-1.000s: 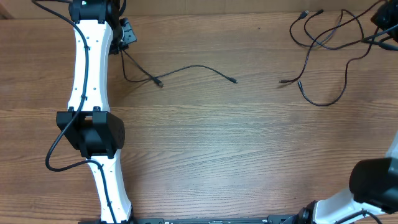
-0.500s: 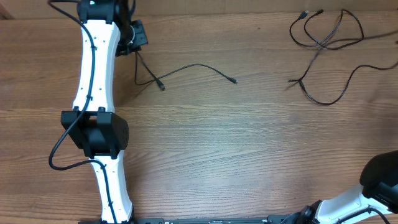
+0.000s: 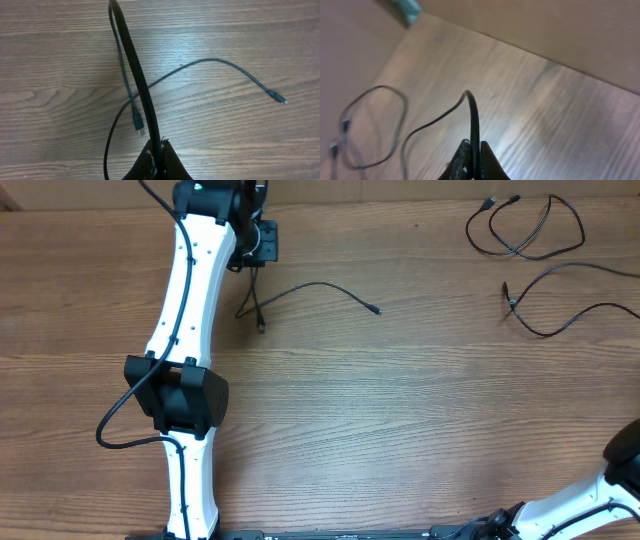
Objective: Untangle cables
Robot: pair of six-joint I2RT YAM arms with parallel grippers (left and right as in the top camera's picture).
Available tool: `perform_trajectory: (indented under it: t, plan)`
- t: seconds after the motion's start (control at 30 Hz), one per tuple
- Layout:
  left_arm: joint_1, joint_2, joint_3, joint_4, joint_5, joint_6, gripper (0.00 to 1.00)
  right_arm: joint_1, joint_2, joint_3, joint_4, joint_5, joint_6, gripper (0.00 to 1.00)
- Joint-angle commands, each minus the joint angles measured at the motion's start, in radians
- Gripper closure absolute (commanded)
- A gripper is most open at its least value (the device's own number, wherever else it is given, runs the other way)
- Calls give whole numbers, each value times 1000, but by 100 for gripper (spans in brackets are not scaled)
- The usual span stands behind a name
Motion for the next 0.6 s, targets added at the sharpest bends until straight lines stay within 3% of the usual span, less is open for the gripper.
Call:
perform_trajectory:
  t: [0.0, 0.07, 0.1, 0.13, 0.2, 0.27, 0.3, 0.57]
  plan:
    - [-21, -24, 2, -3, 14, 70, 96, -38, 39, 14, 13, 43, -5, 96]
    - [-28, -24, 2, -2, 14, 70, 96, -51, 45, 14, 13, 43, -2, 96]
    - [-31, -24, 2, 0, 14, 69, 96, -56, 46, 14, 13, 43, -2, 87]
    - [-32, -24, 2, 2, 14, 69, 96, -60, 46, 14, 13, 43, -2, 76]
    - [-35, -24, 2, 8, 14, 69, 96, -65, 46, 14, 17, 43, -2, 32]
    - [-37, -24, 2, 11, 14, 69, 96, -67, 46, 14, 16, 43, -2, 8]
    - [-38, -24, 2, 12, 14, 69, 96, -67, 46, 14, 16, 42, -2, 2]
    - [-38, -24, 2, 11, 14, 69, 96, -67, 45, 14, 1, -84, -7, 0]
